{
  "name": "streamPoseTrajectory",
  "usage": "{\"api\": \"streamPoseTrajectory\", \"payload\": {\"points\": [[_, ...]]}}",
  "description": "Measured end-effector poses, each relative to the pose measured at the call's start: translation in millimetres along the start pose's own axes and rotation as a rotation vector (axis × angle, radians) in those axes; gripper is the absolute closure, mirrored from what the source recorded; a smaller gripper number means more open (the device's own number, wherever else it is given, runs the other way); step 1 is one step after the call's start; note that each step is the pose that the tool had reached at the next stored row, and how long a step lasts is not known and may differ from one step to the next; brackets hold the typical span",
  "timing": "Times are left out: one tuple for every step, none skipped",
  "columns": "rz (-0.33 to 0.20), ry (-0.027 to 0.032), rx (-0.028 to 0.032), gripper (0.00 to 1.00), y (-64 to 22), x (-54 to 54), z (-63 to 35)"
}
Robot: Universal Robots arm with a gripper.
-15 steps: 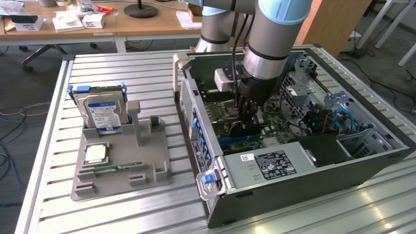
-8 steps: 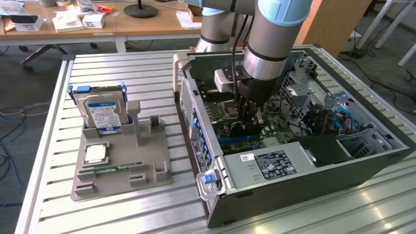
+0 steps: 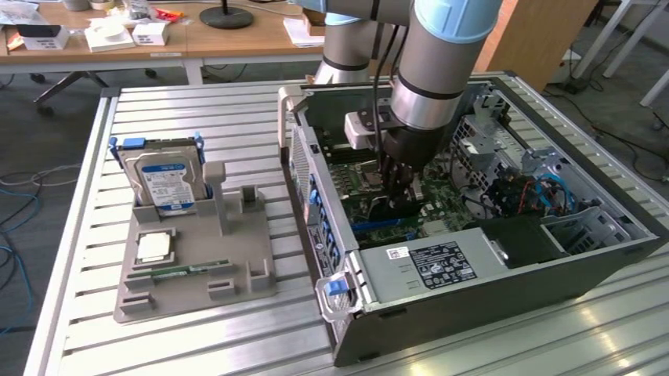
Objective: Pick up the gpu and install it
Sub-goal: 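Insert the gpu into the slot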
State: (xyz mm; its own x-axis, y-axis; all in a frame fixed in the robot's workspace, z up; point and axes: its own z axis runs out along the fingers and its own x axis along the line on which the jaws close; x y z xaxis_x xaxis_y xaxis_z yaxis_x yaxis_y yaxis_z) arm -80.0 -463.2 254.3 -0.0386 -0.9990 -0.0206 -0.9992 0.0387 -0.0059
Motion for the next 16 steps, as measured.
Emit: {"api": "streamPoseTrajectory", "payload": {"points": [[0.000,0.0002,0.0000,0.74,0.0,0.0,0.0],[0.000,-0.0001,0.0001,0.74,0.0,0.0,0.3],[0.000,0.0000,0.0000,0.74,0.0,0.0,0.3],[0.000,0.0000,0.0000,0.74,0.0,0.0,0.4],[0.000,0.0000,0.0000,0.74,0.1,0.0,0.5],[0.000,-0.0001,0.0001,0.74,0.3,0.0,0.7],[0.000,-0.0003,0.0003,0.74,0.7,0.0,1.0],[0.000,-0.0001,0.0002,0.74,1.0,0.0,1.2],[0.000,0.0000,0.0001,0.74,1.0,0.1,1.3],[0.000,0.0001,0.0000,0.74,1.0,0.1,1.4],[0.000,0.0000,0.0001,0.74,1.1,0.1,1.6],[0.000,-0.0002,0.0002,0.74,1.1,0.1,2.0],[0.000,-0.0002,0.0001,0.74,1.2,0.1,2.2],[0.000,-0.0001,0.0001,0.74,1.2,0.1,2.2],[0.000,0.0000,0.0001,0.74,1.2,0.1,2.2],[0.000,0.0000,0.0000,0.74,1.2,0.1,2.2]]}}
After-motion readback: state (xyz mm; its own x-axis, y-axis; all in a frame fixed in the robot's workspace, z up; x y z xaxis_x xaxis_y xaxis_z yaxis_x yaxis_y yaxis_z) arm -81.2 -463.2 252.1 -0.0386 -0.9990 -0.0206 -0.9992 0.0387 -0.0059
